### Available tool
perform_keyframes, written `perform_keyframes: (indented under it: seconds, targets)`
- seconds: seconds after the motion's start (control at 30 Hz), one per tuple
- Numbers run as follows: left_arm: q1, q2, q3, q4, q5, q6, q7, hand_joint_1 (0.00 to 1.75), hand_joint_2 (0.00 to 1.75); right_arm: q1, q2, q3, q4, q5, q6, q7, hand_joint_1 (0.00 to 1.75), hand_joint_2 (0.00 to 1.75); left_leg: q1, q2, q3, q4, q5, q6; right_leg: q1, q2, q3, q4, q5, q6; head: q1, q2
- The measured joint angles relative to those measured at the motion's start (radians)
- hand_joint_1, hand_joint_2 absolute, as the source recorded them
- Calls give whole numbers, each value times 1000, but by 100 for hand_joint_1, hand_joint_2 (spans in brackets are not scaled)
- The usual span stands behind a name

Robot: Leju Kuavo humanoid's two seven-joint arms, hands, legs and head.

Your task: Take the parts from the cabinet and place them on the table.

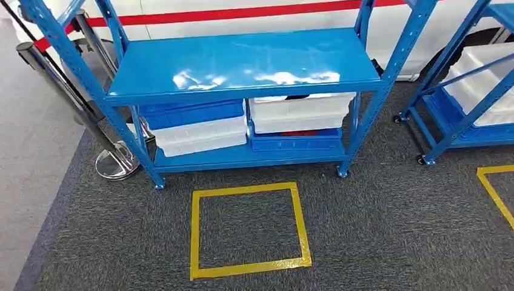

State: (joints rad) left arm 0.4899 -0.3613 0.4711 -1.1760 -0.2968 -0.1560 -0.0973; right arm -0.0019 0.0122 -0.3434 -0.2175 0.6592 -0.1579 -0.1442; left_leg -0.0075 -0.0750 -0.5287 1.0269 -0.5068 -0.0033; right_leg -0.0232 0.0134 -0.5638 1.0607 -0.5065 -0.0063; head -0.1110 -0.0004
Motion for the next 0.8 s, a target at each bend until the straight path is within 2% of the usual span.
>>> perform_keyframes:
  seconds: [0.03, 0.07, 0.1, 0.17, 0.2, 0.23, 0.27, 0.3, 0.33, 0.37, 0.4, 0.43, 0.47, 0.5, 0.53, 0.57, 0.6, 0.63, 0.7, 0.73, 0.77, 0.8]
  targets:
    - [6, 0, 0, -12, -1, -8, 1, 0, 0, -1, 2, -7, -2, -4, 2, 0, 0, 0, 1, 8, 3, 8, -7, -5, -5, -6, 3, -4, 0, -8, 0, 0]
    - [19, 0, -3, -29, -2, -19, 3, 0, 0, 3, 2, -13, -2, -8, 3, 0, 0, 0, 1, 37, -5, 33, -21, -12, -6, -7, 7, -5, -3, -14, 0, 0]
    - [34, 0, -12, -57, 3, -30, 14, 0, 0, 8, 2, -22, -3, -12, 5, 1, 0, 0, 4, 55, -41, 104, -61, -19, -5, -12, 10, -5, -7, -20, 0, 0]
    - [63, 0, -30, -104, 12, -45, 37, 0, 0, 14, 2, -35, -3, -14, 6, 4, 0, 0, 10, 65, -125, 261, -125, -27, -3, -18, 13, -5, -13, -22, 0, 0]
    - [78, 0, -36, -124, 12, -53, 45, 0, 0, 16, 2, -40, -3, -15, 7, 6, 0, 0, 12, 66, -153, 307, -132, -28, -3, -20, 16, -5, -16, -21, 0, 0]
    - [98, 0, -44, -152, 11, -66, 52, 0, 0, 18, 2, -49, -3, -16, 8, 7, 0, 0, 12, 67, -165, 316, -115, -28, -3, -21, 24, -5, -22, -19, 0, 0]
    - [112, 0, -48, -174, 8, -81, 58, 0, 0, 19, 2, -57, -3, -18, 9, 9, 0, 0, 12, 67, -150, 272, -74, -25, -2, -23, 33, -5, -28, -18, 0, 0]
    - [122, 0, -48, -192, -1, -97, 60, 0, 0, 20, 4, -63, -4, -19, 10, 10, 0, 0, 11, 68, -119, 199, -24, -19, -2, -25, 43, -5, -34, -16, 0, 0]
    - [128, 0, -47, -207, -14, -118, 58, 0, 0, 20, 7, -71, -6, -22, 11, 12, 0, 0, 9, 70, -78, 99, 32, -10, -1, -28, 55, -6, -41, -14, 0, 0]
    - [130, 0, -42, -214, -25, -132, 55, 0, 0, 24, 10, -79, -6, -24, 12, 15, 0, 0, 3, 79, -53, 38, 44, 3, -4, -31, 60, -10, -46, -12, 0, 0]
    - [129, 1, -35, -218, -37, -146, 50, 0, 0, 23, 16, -86, -8, -25, 13, 16, 0, 0, -5, 86, -45, 22, 27, 12, 1, -33, 63, -10, -51, -3, 0, 0]
    - [128, 1, -30, -222, -50, -158, 41, 0, 0, 23, 17, -93, -10, -25, 12, 18, 0, 0, -8, 85, -45, 20, 24, 17, -3, -34, 66, -20, -50, 5, 0, 0]
    - [127, 1, -22, -222, -66, -170, 32, 0, 0, 23, 19, -98, -11, -25, 12, 20, 0, 0, -9, 82, -42, 7, 25, 23, -3, -37, 84, -22, -42, 11, 0, 0]
    - [126, 1, -13, -221, -77, -179, 26, 0, 0, 23, 23, -105, -12, -25, 13, 22, 0, 0, -9, 78, -31, -6, 23, 29, 0, -39, 85, -16, -28, 22, 0, 0]
    - [121, 1, -2, -221, -91, -182, 15, 0, 0, 21, 23, -111, -14, -24, 13, 26, 0, 0, -3, 69, -8, -23, 28, 37, -2, -40, 91, -15, -30, 27, 0, 0]
    - [116, 1, 5, -217, -104, -187, 4, 0, 0, 24, 23, -114, -15, -23, 14, 27, 0, 0, 0, 70, 15, -36, 30, 39, -4, -31, 93, 4, -41, 26, 0, 0]
    - [106, 1, 14, -211, -115, -190, -4, 0, 0, 23, 26, -119, -15, -21, 14, 28, 0, 0, 0, 69, 23, -41, 28, 44, -4, -22, 67, 48, -67, 26, 0, 0]
    - [95, 1, 23, -205, -121, -192, -11, 0, 0, 23, 27, -124, -15, -19, 14, 28, 0, 0, 0, 69, 26, -41, 25, 47, -4, -18, 24, 112, -99, 25, 0, 0]
    - [80, 1, 35, -190, -133, -202, -22, 0, 0, 27, 27, -134, -18, -14, 14, 29, 0, 0, -1, 66, 37, -41, 11, 49, -2, -15, -70, 236, -148, 30, 0, 0]
    - [78, 1, 40, -186, -134, -205, -23, 0, 0, 30, 27, -138, -19, -13, 14, 29, 0, 0, -1, 64, 46, -41, 4, 47, -2, -15, -94, 251, -143, 34, 0, 0]
    - [78, 1, 44, -184, -134, -210, -24, 0, 0, 33, 27, -141, -19, -12, 14, 30, 0, 0, -1, 61, 57, -41, -6, 45, -2, -15, -98, 227, -120, 35, 0, 0]
    - [79, 1, 45, -184, -134, -214, -24, 0, 0, 37, 27, -145, -21, -11, 14, 31, 0, 0, -1, 57, 73, -40, -18, 41, -3, -15, -84, 163, -74, 37, 0, 0]
